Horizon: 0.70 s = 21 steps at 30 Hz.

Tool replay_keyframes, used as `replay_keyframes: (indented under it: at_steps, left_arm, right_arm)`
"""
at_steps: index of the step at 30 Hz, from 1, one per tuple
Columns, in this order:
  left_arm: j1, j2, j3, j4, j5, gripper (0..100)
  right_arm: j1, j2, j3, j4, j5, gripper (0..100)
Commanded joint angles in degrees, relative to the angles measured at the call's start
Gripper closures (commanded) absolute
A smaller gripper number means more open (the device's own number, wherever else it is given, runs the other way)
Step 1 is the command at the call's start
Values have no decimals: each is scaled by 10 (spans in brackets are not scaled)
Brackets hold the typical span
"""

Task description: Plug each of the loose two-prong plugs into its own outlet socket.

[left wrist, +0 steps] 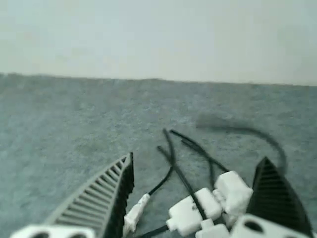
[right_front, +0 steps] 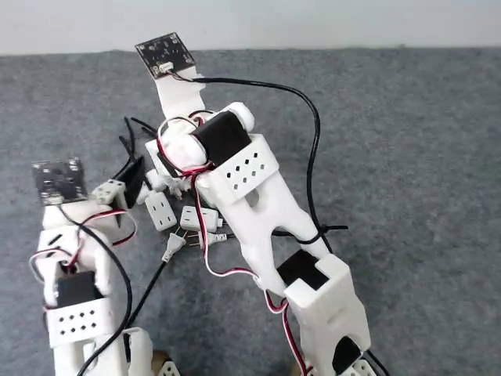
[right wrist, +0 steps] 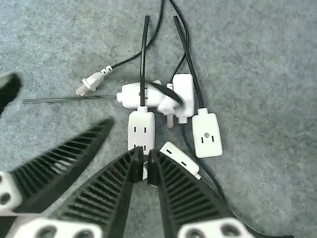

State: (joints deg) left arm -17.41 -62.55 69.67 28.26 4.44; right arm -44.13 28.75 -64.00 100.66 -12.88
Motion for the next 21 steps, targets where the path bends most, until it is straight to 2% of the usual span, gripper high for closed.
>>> replay_keyframes:
  at_steps: [1, 9, 16, 21]
  left_arm:
    - [-21, -7, -39, 47, 7, 640]
    - [-25, -7, -36, 47, 4, 640]
    - [-79, -6, -28, 59, -31, 640]
    - [-140, -6, -20, 63, -33, 640]
  right_arm:
    - [-7, -7, -2, 20, -13, 991]
    - [18, 36, -1, 21, -11, 991]
    - [26, 138, -2, 22, -9, 990]
    - [7, 179, -15, 8, 24, 990]
